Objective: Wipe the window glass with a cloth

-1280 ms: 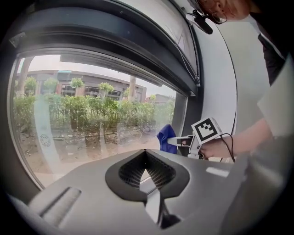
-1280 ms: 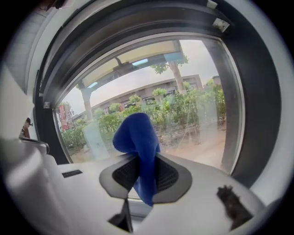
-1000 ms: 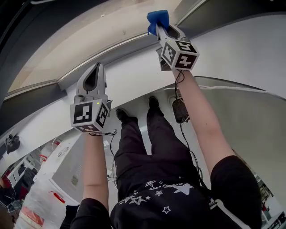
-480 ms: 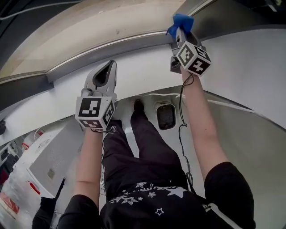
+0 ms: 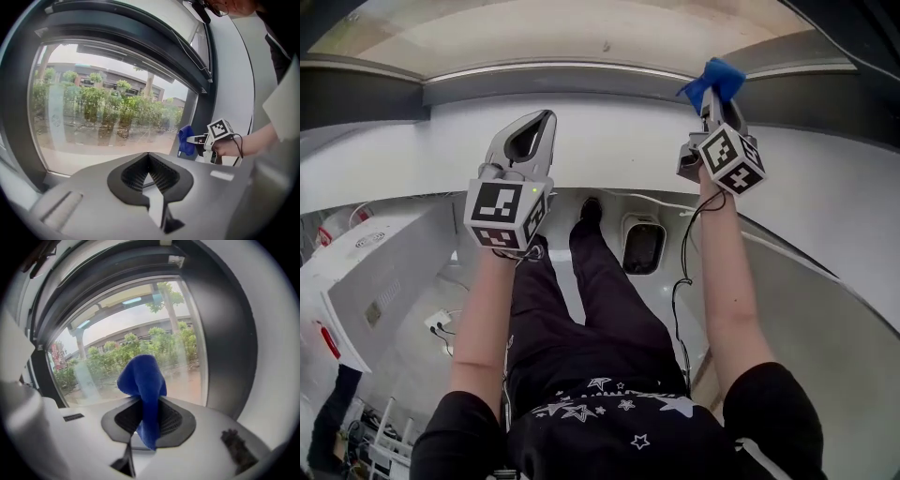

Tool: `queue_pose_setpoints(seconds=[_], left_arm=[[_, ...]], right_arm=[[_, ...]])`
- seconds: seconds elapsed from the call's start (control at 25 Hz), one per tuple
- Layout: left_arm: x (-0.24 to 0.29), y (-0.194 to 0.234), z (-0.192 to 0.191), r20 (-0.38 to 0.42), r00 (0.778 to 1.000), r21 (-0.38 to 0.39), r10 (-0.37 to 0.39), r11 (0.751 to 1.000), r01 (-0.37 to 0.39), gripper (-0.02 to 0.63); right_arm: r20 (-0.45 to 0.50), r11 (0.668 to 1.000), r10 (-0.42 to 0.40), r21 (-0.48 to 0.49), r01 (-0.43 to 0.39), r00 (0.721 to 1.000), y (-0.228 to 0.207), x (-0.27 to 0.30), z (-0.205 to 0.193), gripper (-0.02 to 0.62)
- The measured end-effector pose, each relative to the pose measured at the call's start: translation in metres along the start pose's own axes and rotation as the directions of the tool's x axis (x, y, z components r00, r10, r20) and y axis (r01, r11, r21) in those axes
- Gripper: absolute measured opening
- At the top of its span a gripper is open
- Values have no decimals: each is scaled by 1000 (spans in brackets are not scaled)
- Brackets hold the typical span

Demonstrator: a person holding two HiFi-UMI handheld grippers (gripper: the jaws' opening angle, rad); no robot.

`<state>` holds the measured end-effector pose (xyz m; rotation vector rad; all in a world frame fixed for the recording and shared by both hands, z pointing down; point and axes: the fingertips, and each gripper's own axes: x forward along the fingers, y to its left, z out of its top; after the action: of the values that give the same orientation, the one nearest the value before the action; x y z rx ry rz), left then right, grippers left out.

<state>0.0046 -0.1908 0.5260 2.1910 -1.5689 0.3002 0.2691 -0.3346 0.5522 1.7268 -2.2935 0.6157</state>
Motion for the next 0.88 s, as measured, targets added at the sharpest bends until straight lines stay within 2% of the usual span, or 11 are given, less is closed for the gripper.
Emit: queue_pose_setpoints(seconds=[0.08, 0.24, 0.32, 0.44, 0.56, 0.68, 0.76, 0.88], left_arm=[[-20, 28, -6, 3, 998, -17, 64, 998, -64, 9], [-61, 81, -18, 5, 990, -53, 143, 988, -143, 9], [-83, 109, -24, 6, 984, -69, 180, 981, -179, 9], [-120, 151, -35, 12, 966, -107, 258, 961, -255, 9], [-152, 187, -51, 8, 955, -142, 297, 946, -293, 9], [-179, 221, -68, 1, 943, -171, 334, 929, -329, 9], [-195, 243, -77, 2, 933, -193, 360, 915, -353, 9], [-211, 276, -85, 21, 922, -217, 385, 902, -372, 9]], right_arm=[[-36, 995, 96, -34, -97, 995, 48, 8, -16, 74], [-119, 956, 263, -104, -275, 957, 153, 17, -52, 74], [-155, 921, 341, -141, -362, 927, 212, 22, -70, 74], [-219, 845, 453, -203, -495, 864, 303, 32, -100, 74], [-257, 785, 516, -240, -571, 817, 378, 41, -126, 74], [-255, 737, 581, -237, -633, 773, 445, 57, -147, 74], [-255, 717, 602, -244, -653, 756, 484, 71, -160, 74], [-261, 707, 603, -263, -657, 754, 529, 94, -177, 74]])
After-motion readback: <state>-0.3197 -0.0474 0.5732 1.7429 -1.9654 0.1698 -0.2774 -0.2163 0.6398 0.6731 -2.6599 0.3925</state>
